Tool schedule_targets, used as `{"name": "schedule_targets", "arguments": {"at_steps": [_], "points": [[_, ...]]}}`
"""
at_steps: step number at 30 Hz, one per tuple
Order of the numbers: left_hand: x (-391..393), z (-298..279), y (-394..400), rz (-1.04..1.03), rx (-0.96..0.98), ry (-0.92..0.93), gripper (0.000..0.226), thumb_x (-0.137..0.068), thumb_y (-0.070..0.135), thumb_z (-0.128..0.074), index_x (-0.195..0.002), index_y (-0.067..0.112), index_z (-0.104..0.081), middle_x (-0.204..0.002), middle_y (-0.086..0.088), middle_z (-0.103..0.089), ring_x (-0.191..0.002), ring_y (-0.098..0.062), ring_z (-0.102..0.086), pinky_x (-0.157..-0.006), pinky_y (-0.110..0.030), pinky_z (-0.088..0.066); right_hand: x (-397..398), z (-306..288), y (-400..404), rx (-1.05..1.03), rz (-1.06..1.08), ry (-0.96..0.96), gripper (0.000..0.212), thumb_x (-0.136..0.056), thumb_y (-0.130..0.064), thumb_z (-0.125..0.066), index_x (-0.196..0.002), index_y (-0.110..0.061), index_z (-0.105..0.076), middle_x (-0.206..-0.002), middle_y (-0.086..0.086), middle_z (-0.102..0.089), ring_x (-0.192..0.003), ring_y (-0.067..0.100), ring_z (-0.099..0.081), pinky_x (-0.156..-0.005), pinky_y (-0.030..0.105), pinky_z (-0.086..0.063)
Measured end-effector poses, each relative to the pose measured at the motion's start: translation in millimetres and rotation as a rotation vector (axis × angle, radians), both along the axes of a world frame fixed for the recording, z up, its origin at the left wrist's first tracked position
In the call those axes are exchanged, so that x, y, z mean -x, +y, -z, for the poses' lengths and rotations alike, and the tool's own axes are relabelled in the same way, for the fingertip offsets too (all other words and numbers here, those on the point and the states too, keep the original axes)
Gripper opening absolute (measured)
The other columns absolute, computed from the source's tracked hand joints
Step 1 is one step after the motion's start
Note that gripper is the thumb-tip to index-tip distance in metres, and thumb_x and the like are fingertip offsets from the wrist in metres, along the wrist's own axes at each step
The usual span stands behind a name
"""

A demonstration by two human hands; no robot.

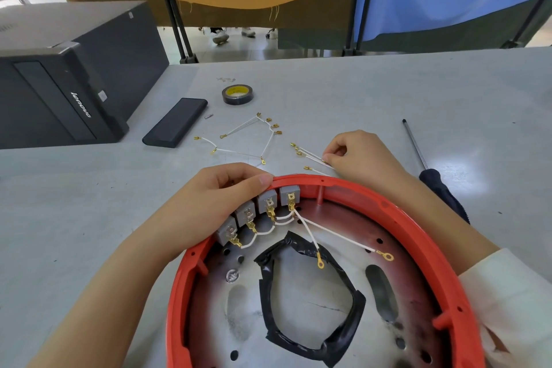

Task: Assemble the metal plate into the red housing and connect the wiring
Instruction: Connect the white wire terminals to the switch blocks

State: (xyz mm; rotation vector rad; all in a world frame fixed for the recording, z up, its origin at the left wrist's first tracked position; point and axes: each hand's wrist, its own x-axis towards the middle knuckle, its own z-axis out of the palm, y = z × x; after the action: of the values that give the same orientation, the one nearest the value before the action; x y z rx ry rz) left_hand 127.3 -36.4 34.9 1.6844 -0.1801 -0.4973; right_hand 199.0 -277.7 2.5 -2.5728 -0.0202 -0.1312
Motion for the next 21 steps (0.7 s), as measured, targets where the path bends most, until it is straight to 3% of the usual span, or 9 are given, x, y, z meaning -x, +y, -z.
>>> {"name": "schedule_targets", "arguments": {"at_steps": [3, 8, 12, 16, 21], "points": [[-0.2, 0.0, 0.2, -0.007, -0.008, -0.006, 0.038, -0.069, 0.051, -0.069, -0.092, 0.021, -0.074, -0.092, -0.025, -0.073, -0.077, -0.039, -0.066, -0.048, -0.028, -0.05, 1.6, -0.5, -4.8, 0.015, 0.065, -0.012, 0.015, -0.086, -0.016, -0.056, -0.085, -0.016, -0.071, -0.082, -0.006, -0.063, -0.087, 0.02, -0.061, -0.076, 0.031, -0.049], [-0.6, -0.5, 0.4, -0.001, 0.0, -0.003, 0.038, -0.07, 0.051, -0.069, -0.093, 0.021, -0.074, -0.092, -0.025, -0.073, -0.077, -0.04, -0.065, -0.049, -0.028, -0.05, 4.2, -2.4, -0.4, 0.012, 0.039, 0.028, 0.009, -0.082, -0.034, -0.063, -0.08, -0.027, -0.067, -0.081, -0.011, -0.066, -0.085, 0.015, -0.062, -0.079, 0.035, -0.052], [-0.1, -0.9, 0.4, 0.002, -0.006, -0.009, 0.039, -0.068, 0.052, -0.07, -0.092, 0.022, -0.074, -0.091, -0.023, -0.073, -0.076, -0.039, -0.066, -0.049, -0.028, -0.05, 4.8, -4.0, 3.7, 0.018, 0.056, 0.04, 0.01, -0.082, -0.026, -0.059, -0.074, -0.027, -0.066, -0.082, -0.012, -0.067, -0.085, 0.016, -0.063, -0.08, 0.038, -0.053], [-0.1, -0.8, 0.3, -0.003, -0.013, -0.016, 0.037, -0.068, 0.052, -0.069, -0.091, 0.023, -0.074, -0.091, -0.023, -0.074, -0.076, -0.04, -0.067, -0.048, -0.029, -0.05, 5.0, -4.5, 5.5, 0.027, 0.091, 0.054, 0.013, -0.074, -0.016, -0.057, -0.073, -0.016, -0.07, -0.077, -0.001, -0.071, -0.081, 0.021, -0.066, -0.076, 0.04, -0.056], [0.1, -0.7, 0.1, -0.01, -0.039, -0.038, 0.039, -0.067, 0.054, -0.068, -0.093, 0.025, -0.074, -0.092, -0.019, -0.075, -0.077, -0.038, -0.069, -0.052, -0.03, -0.051, 7.5, -5.7, 6.5, 0.014, 0.094, 0.063, 0.015, -0.072, -0.017, -0.059, -0.06, -0.026, -0.061, -0.075, -0.009, -0.069, -0.079, 0.016, -0.064, -0.076, 0.037, -0.056]]}}
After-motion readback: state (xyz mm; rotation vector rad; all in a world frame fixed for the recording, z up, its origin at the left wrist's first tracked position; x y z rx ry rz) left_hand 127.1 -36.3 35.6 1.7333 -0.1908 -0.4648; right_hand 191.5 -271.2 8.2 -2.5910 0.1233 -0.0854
